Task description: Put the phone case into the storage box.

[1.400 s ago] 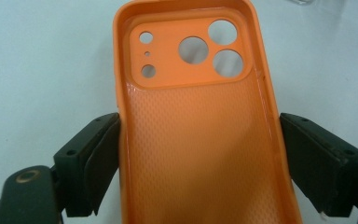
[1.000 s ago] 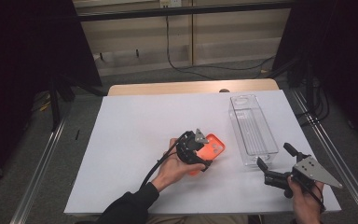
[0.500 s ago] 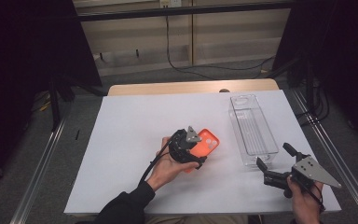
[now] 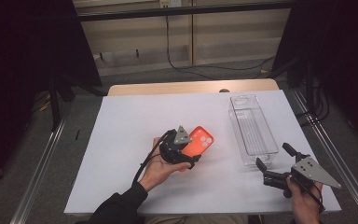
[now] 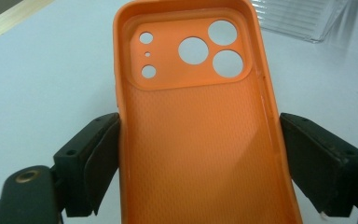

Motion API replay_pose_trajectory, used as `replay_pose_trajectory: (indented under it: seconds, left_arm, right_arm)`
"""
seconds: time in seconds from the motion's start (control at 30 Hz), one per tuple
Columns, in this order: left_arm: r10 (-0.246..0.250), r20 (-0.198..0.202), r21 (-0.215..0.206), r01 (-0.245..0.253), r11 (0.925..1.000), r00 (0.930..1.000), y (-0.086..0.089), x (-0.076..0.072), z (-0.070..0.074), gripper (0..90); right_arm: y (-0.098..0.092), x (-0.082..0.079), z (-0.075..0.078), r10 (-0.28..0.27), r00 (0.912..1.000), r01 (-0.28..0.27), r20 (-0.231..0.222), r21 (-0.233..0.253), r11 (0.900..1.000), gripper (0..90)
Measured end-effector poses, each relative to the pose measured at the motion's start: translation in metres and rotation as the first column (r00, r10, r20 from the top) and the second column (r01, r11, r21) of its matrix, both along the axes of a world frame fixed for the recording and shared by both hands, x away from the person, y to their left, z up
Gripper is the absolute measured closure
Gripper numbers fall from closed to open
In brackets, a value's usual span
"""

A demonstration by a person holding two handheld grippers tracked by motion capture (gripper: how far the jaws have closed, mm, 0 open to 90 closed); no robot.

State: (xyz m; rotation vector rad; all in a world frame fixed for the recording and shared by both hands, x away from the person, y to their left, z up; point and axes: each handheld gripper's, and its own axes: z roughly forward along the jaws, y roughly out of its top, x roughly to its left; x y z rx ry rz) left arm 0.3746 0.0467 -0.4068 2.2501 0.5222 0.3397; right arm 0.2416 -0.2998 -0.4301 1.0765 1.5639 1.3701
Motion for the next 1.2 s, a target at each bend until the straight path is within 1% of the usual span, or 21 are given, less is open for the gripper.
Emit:
replay_pose_trajectory:
  seconds: [0.1,0.13,0.3,0.33,0.37,0.4,0.43,0.5,0.53,0.57,0.63,0.67,0.8,0.83,0.87,0.9,0.93,0.97,1.07,1.13,1.2]
  left_arm:
    - [0.023,0.021,-0.02,-0.023,0.9995,0.9995,0.009,-0.001,0.002,15.5]
    - [0.039,0.027,-0.034,-0.038,0.9987,0.9989,0.015,-0.002,0.003,15.4]
    - [0.063,0.027,-0.052,-0.061,0.9967,0.9976,0.027,-0.004,0.003,15.5]
    - [0.063,0.027,-0.052,-0.061,0.9967,0.9976,0.027,-0.004,0.003,15.5]
    - [0.062,0.026,-0.049,-0.061,0.9969,0.9977,0.029,-0.005,0.003,15.5]
    - [0.068,0.037,-0.043,-0.066,0.9968,0.997,0.031,-0.007,0.002,15.5]
    - [0.068,0.039,-0.042,-0.066,0.9969,0.9969,0.032,-0.008,0.002,15.5]
    - [0.078,0.048,-0.045,-0.076,0.9961,0.9958,0.036,-0.012,0.0,15.5]
    - [0.071,0.045,-0.035,-0.069,0.997,0.9965,0.038,-0.013,0.001,15.5]
    - [0.08,0.04,-0.053,-0.078,0.9955,0.996,0.039,-0.014,0.0,15.4]
    - [0.066,0.023,-0.032,-0.066,0.9973,0.9975,0.042,-0.015,0.0,15.4]
    - [0.079,0.031,-0.023,-0.079,0.9966,0.9964,0.044,-0.017,-0.002,15.4]
    - [0.082,0.039,-0.026,-0.081,0.9964,0.9959,0.048,-0.021,-0.003,15.4]
    - [0.086,0.04,-0.039,-0.085,0.9957,0.9955,0.047,-0.023,-0.004,15.4]
    - [0.079,0.044,-0.028,-0.078,0.9966,0.9959,0.048,-0.023,-0.004,15.4]
    - [0.08,0.039,-0.034,-0.079,0.9963,0.996,0.047,-0.023,-0.005,15.4]
    - [0.076,0.046,-0.027,-0.075,0.9968,0.9961,0.047,-0.024,-0.005,15.4]
    - [0.073,0.057,-0.016,-0.072,0.9973,0.9957,0.046,-0.024,-0.006,15.4]
    - [0.069,0.052,-0.013,-0.069,0.9975,0.9962,0.043,-0.025,-0.01,15.4]
    - [0.065,0.061,-0.006,-0.065,0.9979,0.996,0.041,-0.026,-0.011,15.4]
    - [0.066,0.066,-0.015,-0.065,0.9978,0.9957,0.039,-0.027,-0.011,15.4]
  right_arm:
    - [0.002,0.0,0.001,0.002,1.0,-0.002,-0.003,0.002,1.0,0.0]
    - [0.003,0.001,0.001,0.002,1.0,-0.002,-0.006,0.003,1.0,0.0]
    - [0.007,0.004,0.004,0.015,0.9998,-0.015,-0.015,0.009,1.0,0.0]
    - [0.008,0.005,0.004,0.024,0.9996,-0.024,-0.016,0.024,0.999,0.0]
    - [0.008,0.005,0.004,0.024,0.9996,-0.024,-0.016,0.024,0.999,0.0]
    - [0.009,0.005,0.005,0.03,0.9993,-0.029,-0.022,0.035,0.999,0.0]
    - [0.012,0.007,0.006,0.033,0.9992,-0.033,-0.023,0.026,0.999,0.0]
    - [0.014,0.009,0.007,0.038,0.9989,-0.038,-0.028,0.029,0.999,0.0]
    - [0.015,0.01,0.008,0.043,0.9986,-0.042,-0.03,0.027,0.999,0.0]
    - [0.017,0.01,0.008,0.043,0.9986,-0.043,-0.031,0.023,0.999,0.0]
    - [0.02,0.011,0.009,0.056,0.9979,-0.055,-0.034,0.025,0.998,0.0]
    - [0.022,0.012,0.01,0.062,0.9975,-0.061,-0.034,0.028,0.998,0.0]
    - [0.029,0.014,0.013,0.078,0.9964,-0.077,-0.033,0.022,0.997,0.0]
    - [0.031,0.015,0.014,0.085,0.9957,-0.084,-0.036,0.02,0.996,0.0]
    - [0.034,0.016,0.015,0.092,0.995,-0.091,-0.038,0.018,0.996,0.0]
    - [0.037,0.017,0.015,0.104,0.9938,-0.103,-0.041,0.017,0.995,0.0]
    - [0.044,0.019,0.016,0.122,0.9915,-0.122,-0.044,0.01,0.992,0.0]
    - [0.044,0.019,0.016,0.122,0.9915,-0.122,-0.044,0.01,0.992,0.0]
    - [0.057,0.025,0.017,0.17,0.984,-0.17,-0.053,-0.001,0.985,0.0]
    - [0.06,0.026,0.018,0.179,0.9822,-0.18,-0.055,-0.002,0.984,0.0]
    - [0.066,0.03,0.019,0.189,0.9805,-0.189,-0.056,-0.001,0.982,0.0]
